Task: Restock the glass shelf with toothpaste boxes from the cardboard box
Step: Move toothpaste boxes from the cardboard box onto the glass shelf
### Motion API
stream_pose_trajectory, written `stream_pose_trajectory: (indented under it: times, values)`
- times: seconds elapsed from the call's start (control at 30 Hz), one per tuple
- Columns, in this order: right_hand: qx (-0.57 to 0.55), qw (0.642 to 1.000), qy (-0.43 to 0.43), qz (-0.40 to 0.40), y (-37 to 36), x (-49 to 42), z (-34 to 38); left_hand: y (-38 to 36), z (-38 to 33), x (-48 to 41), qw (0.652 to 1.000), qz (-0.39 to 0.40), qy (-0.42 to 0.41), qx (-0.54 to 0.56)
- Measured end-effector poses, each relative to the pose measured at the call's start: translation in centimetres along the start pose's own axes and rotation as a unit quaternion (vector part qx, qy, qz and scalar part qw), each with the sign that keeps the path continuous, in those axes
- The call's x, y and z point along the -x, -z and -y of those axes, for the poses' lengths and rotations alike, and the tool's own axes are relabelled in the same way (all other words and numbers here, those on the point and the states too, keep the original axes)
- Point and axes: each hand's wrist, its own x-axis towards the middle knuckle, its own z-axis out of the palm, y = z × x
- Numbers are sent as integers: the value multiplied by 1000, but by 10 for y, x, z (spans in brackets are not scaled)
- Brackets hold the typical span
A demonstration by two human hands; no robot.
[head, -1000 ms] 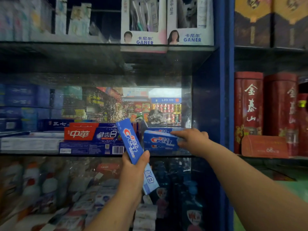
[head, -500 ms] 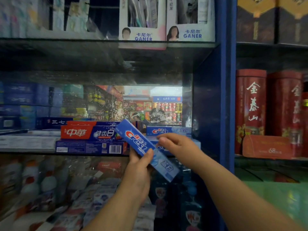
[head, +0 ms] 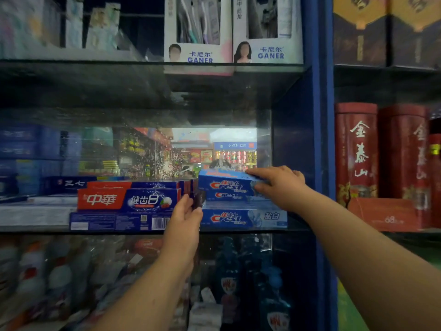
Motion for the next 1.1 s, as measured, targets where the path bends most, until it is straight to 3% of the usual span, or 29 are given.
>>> stream_pose_trajectory:
  times: [0.17, 0.27, 0.37, 0.43, 0.53, 0.63, 0.7, 0.93, 1.1]
  values:
    - [52, 995, 10, 87, -19, -20, 2, 1, -1, -11, 997, 41, 18, -69]
    - [-8, 989, 4, 150, -28, -21, -6, -1, -1, -21, 991, 62, 59, -102]
    - [-150, 987, -28, 57, -26, -18, -15, -5, -4, -31, 989, 72, 92, -90]
    - [-311, 942, -123, -27, -21, -20, -20, -9, -7, -38, 988, 71, 106, -88]
    - [-491, 819, -296, 1, -24, -27, -27, -16, -8, -52, 986, 44, 153, -49]
    - [-561, 752, -341, 62, -38, -33, -33, -24, -7, -58, 982, 28, 178, -50]
    - [-587, 729, -349, 59, -46, -40, -39, -28, -5, -59, 981, 29, 177, -79]
    - [-594, 728, -341, 37, -43, -38, -41, -27, -3, -69, 976, 18, 192, -99]
    - [-507, 812, -284, 58, -60, -16, -55, -24, 3, -77, 974, 30, 195, -114]
